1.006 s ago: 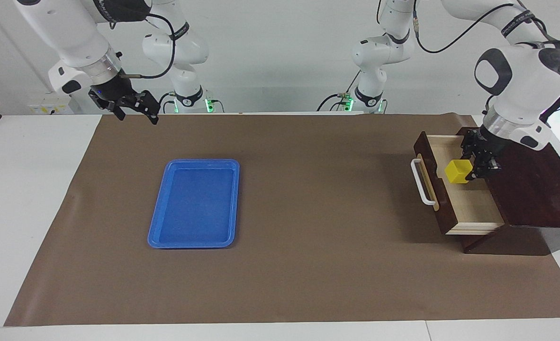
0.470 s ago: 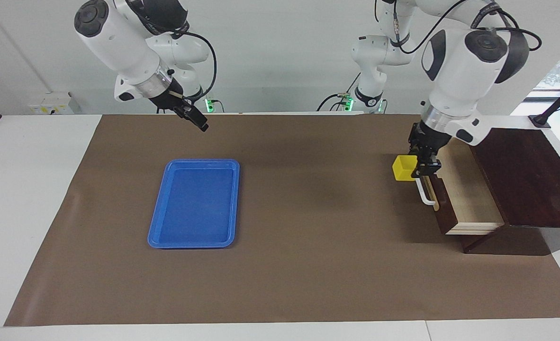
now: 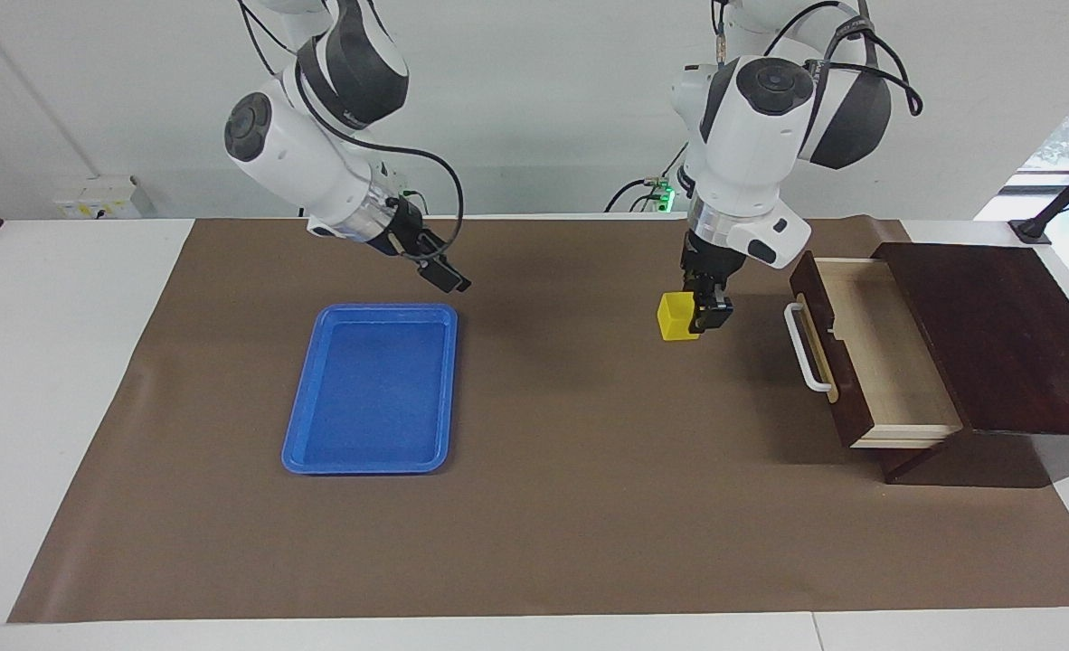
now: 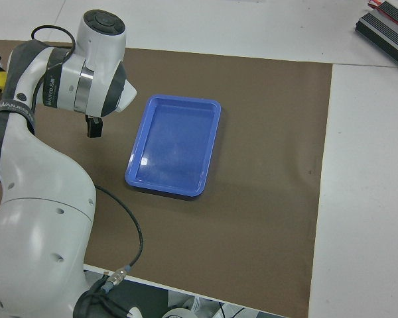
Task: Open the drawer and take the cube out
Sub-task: 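Lift the cube with the left gripper while the right gripper approaches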
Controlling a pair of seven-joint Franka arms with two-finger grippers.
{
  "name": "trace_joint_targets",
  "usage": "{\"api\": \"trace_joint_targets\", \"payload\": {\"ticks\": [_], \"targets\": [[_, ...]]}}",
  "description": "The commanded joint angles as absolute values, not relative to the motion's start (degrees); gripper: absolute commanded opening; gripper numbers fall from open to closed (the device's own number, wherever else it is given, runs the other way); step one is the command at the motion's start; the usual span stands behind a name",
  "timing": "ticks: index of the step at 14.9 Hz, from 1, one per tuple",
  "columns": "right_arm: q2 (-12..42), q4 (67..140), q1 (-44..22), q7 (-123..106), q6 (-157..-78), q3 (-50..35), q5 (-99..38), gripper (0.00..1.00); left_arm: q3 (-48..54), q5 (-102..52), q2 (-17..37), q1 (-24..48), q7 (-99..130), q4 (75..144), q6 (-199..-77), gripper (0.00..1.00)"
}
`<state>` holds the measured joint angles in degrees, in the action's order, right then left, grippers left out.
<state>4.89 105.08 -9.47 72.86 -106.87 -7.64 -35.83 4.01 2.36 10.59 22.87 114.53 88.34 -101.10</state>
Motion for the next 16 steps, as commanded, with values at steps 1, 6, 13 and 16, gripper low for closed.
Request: {"api": "trace_joint_targets", "payload": {"ticks": [1,6,13,16], "targets": [[7.9,106.2,-13.1,76.6,-114.7,-7.6,-42.3,1.0,3.2,3.3,10.3,24.3,117.1,89.6,-102.4,0.0],[11.8,106.4,-17.0,77.9,-120.0,-7.6,-51.7,1.0,3.2,3.3,10.2,25.0,117.9,89.9,-102.6,0.0],[21.0,95.5,-22.9,83.7,-123.2,-7.6,-52.7,1.0,3.2,3.2,10.0,25.0,119.1,91.1,-103.0,0.0],[23.6,91.8,-24.6,87.5,-124.7,-7.5,-53.0,1.0,3.2,2.9,10.2,24.9,119.8,91.7,-102.9,0.0]]}}
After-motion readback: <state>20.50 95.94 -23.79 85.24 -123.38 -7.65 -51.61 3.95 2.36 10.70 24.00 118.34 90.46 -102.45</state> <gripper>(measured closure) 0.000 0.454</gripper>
